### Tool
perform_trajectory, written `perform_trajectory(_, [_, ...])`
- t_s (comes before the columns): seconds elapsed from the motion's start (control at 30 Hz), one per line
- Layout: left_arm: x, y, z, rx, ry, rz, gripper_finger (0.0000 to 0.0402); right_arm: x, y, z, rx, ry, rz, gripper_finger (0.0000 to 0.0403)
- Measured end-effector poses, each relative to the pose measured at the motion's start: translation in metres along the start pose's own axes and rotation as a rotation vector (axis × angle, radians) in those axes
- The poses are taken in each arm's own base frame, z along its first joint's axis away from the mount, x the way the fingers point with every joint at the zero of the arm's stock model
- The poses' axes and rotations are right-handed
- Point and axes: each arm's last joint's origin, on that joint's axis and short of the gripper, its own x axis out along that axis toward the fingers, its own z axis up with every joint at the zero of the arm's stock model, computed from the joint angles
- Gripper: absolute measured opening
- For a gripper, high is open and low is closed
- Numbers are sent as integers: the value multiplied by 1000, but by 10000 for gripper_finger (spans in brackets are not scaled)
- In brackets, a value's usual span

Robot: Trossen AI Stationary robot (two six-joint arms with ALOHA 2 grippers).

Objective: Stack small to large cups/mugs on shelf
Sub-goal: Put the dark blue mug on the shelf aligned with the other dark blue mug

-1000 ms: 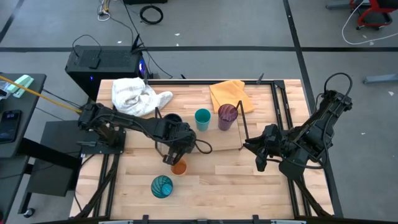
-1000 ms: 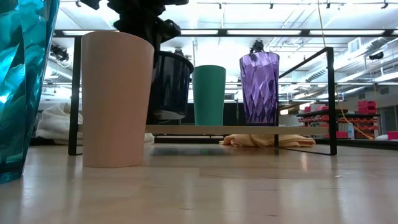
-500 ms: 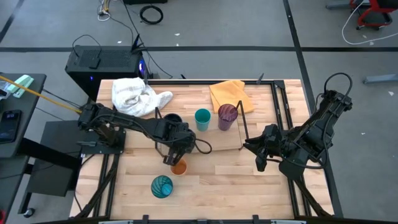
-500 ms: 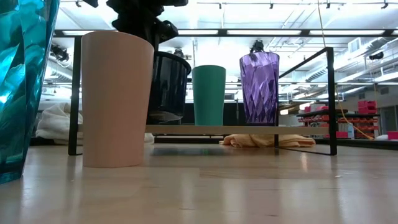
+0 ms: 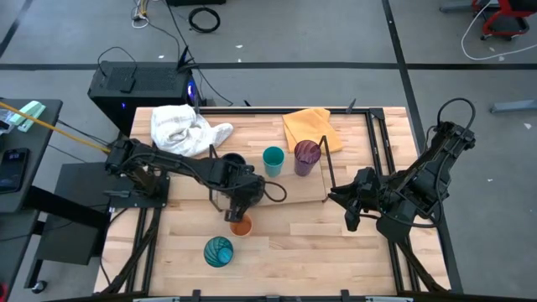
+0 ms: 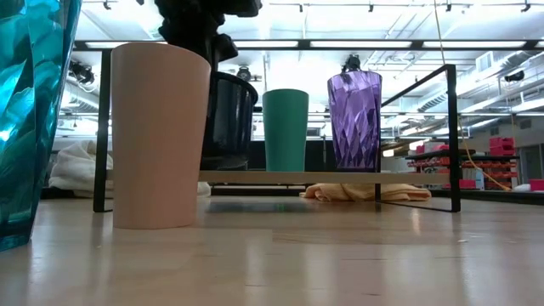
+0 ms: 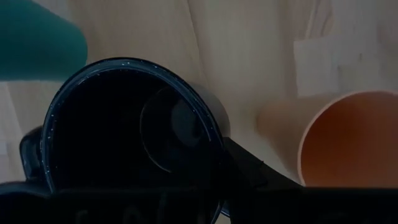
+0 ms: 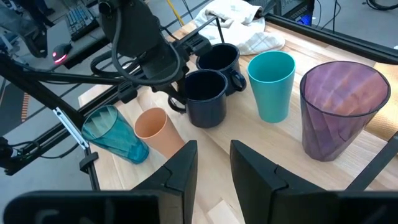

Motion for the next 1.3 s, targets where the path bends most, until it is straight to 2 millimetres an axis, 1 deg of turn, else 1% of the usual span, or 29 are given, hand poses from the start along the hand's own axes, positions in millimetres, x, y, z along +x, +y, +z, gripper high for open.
perform_trajectory(0.17, [0,0,3,-24,-33,-11,27,0,0,0,0,0,0,103])
perform_trajectory(0.53, [1,-2,2,55,-17,18,27,0,0,0,0,0,0,103])
perform_trajectory(0.6, [7,-3,0,60,-19,18,27,0,0,0,0,0,0,103])
perform_trajectory(0.7, [23,-4,-12,67,39,27,27,0,0,0,0,0,0,103])
perform_trajectory(0.83, [32,-11,-21,85,61,36,27,0,0,0,0,0,0,103])
perform_trajectory(0.9, [31,-11,-20,77,61,36,27,0,0,0,0,0,0,103])
perform_trajectory(1.07, [24,-10,-10,64,15,22,28,0,0,0,-5,0,0,103])
perform_trajectory(1.3, [27,-11,-12,50,39,-27,81,0,0,0,-4,0,0,103])
